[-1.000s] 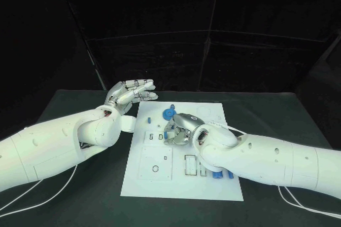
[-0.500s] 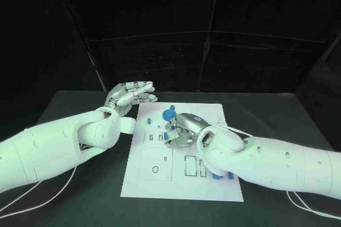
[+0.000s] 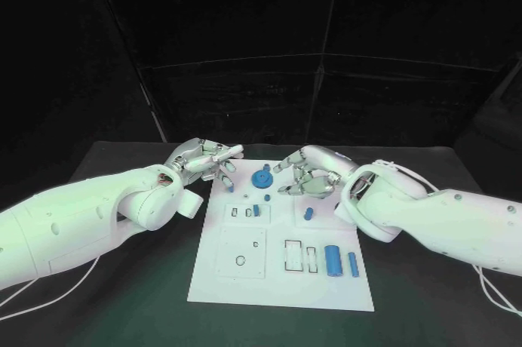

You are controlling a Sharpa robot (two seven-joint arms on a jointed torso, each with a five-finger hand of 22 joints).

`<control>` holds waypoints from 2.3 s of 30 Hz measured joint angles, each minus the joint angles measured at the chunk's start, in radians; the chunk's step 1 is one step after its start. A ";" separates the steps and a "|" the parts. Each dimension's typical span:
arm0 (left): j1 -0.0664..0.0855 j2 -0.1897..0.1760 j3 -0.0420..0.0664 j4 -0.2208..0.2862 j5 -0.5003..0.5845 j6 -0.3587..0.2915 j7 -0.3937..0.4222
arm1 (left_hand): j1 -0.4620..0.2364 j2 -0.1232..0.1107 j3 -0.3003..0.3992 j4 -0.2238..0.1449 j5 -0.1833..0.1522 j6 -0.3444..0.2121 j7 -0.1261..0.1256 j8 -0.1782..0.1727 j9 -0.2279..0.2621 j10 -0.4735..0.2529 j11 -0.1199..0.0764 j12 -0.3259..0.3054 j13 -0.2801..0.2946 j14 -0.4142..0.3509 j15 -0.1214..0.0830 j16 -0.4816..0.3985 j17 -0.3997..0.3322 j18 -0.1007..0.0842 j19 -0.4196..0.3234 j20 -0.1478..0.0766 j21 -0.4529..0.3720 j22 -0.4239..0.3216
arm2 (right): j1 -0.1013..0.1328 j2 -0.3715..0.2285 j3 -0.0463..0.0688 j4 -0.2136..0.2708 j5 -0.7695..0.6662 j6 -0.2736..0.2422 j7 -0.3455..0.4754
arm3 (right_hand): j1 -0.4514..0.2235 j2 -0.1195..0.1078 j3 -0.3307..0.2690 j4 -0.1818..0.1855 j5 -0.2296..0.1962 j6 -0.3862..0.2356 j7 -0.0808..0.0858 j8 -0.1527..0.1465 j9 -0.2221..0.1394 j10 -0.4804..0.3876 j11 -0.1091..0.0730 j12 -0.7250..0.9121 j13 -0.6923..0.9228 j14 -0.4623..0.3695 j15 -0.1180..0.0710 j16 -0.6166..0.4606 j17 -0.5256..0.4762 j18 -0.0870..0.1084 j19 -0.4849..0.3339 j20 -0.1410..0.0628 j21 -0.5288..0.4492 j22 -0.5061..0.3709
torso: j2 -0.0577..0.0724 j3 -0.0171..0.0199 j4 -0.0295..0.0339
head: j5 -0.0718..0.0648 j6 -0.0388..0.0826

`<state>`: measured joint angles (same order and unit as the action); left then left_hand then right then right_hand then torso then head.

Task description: Assemble the parts on the task board

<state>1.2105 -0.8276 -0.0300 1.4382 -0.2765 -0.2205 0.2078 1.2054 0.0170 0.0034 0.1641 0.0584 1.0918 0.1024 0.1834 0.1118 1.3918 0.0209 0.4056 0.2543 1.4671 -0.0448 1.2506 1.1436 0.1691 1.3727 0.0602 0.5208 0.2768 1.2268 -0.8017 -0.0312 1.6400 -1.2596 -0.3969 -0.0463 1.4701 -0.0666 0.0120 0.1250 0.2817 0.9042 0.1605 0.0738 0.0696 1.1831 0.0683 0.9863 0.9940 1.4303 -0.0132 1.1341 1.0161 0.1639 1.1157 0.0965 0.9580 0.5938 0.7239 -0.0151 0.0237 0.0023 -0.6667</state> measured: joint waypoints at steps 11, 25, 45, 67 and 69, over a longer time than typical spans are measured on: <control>0.084 0.053 -0.026 -0.020 -0.399 0.180 -0.429 | 0.003 0.038 -0.135 0.086 -0.006 -0.090 -0.020 0.203 0.190 -0.167 -0.017 0.569 0.548 -0.002 -0.013 0.287 0.165 -0.062 0.051 -0.019 0.651 0.721 | 0.068 -0.095 0.003 -0.065 0.336 0.066 0.145 | 0.041 0.004 0.044 -0.013 -0.014 0.037 0.000 0.009 -0.001 -0.143 0.011 -0.413 -0.343 -0.142 0.013 -0.523 -0.395 0.015 -0.058 0.007 -0.237 -0.184 | -0.027 0.0077 -0.0025 | 0.011 -0.011; 0.154 0.203 -0.101 -0.092 -0.615 0.336 -0.716 | 0.021 0.078 -0.165 0.104 -0.006 -0.161 -0.013 0.284 0.268 -0.201 -0.010 0.599 0.574 -0.002 -0.013 0.314 0.164 -0.079 0.088 -0.014 0.792 0.903 | 0.076 -0.063 0.002 -0.155 0.512 0.097 0.216 | 0.027 -0.036 0.163 0.011 -0.014 0.106 0.014 0.006 -0.001 0.031 0.028 -0.808 -0.774 -0.101 0.043 -0.947 -0.628 0.015 -0.043 0.038 -0.504 -0.363 | -0.040 0.0123 -0.0051 | 0.017 -0.024; 0.167 0.301 -0.130 -0.133 -0.698 0.394 -0.814 | -0.035 0.093 -0.238 0.125 -0.006 -0.188 -0.033 0.406 0.373 -0.102 -0.023 0.815 0.823 -0.002 -0.019 0.314 0.164 -0.093 0.091 -0.017 0.860 1.006 | 0.078 -0.024 0.002 -0.211 0.565 0.100 0.237 | 0.005 -0.058 0.181 0.007 0.003 0.103 0.018 -0.004 -0.002 0.046 0.034 -0.860 -0.840 -0.083 0.052 -1.010 -0.669 0.015 -0.027 0.050 -0.558 -0.403 | -0.037 0.0113 -0.0051 | 0.011 -0.032; 0.167 0.331 -0.133 -0.160 -0.708 0.444 -0.831 | -0.033 0.100 -0.246 0.117 -0.006 -0.199 -0.037 0.421 0.388 -0.102 -0.023 0.818 0.825 -0.002 -0.019 0.314 0.164 -0.093 0.091 -0.017 0.864 1.011 | 0.079 -0.009 0.002 -0.225 0.568 0.104 0.223 | 0.001 -0.062 0.184 0.005 0.015 0.099 0.021 -0.004 -0.002 0.046 0.033 -0.868 -0.850 -0.083 0.052 -1.025 -0.676 0.015 -0.027 0.050 -0.572 -0.410 | -0.036 0.0103 -0.0041 | 0.010 -0.046; 0.167 0.333 -0.134 -0.161 -0.708 0.448 -0.831 | -0.032 0.101 -0.242 0.113 -0.006 -0.202 -0.033 0.421 0.390 -0.102 -0.023 0.818 0.827 -0.002 -0.019 0.314 0.164 -0.093 0.091 -0.017 0.864 1.011 | 0.079 -0.008 0.002 -0.225 0.568 0.105 0.223 | -0.004 -0.057 0.184 0.005 0.015 0.099 0.021 -0.004 -0.002 0.046 0.034 -0.868 -0.850 -0.083 0.052 -1.025 -0.676 0.015 -0.027 0.050 -0.572 -0.410 | -0.036 0.0103 -0.0041 | 0.010 -0.047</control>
<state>1.3779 -0.4947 -0.1637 1.2772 -0.9844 0.2274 -0.6234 1.1738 0.1182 -0.2384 0.2769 0.0521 0.8896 0.0694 0.6043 0.5021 1.2901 -0.0017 1.2240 1.0811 1.4651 -0.0642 1.5646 1.3076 0.0763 1.4637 0.0430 1.3846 1.2880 1.3053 -0.8097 -0.0291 1.4145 -0.6913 -0.2924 0.1764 1.4656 -0.1232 0.1955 0.1296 0.2969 1.0032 0.1820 0.0695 0.0679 1.2293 0.1018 0.1185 0.1441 1.3472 0.0393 0.1093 0.3405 0.1788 1.0888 0.1465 0.3862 0.1842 0.6880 -0.0048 0.0196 0.0124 -0.7135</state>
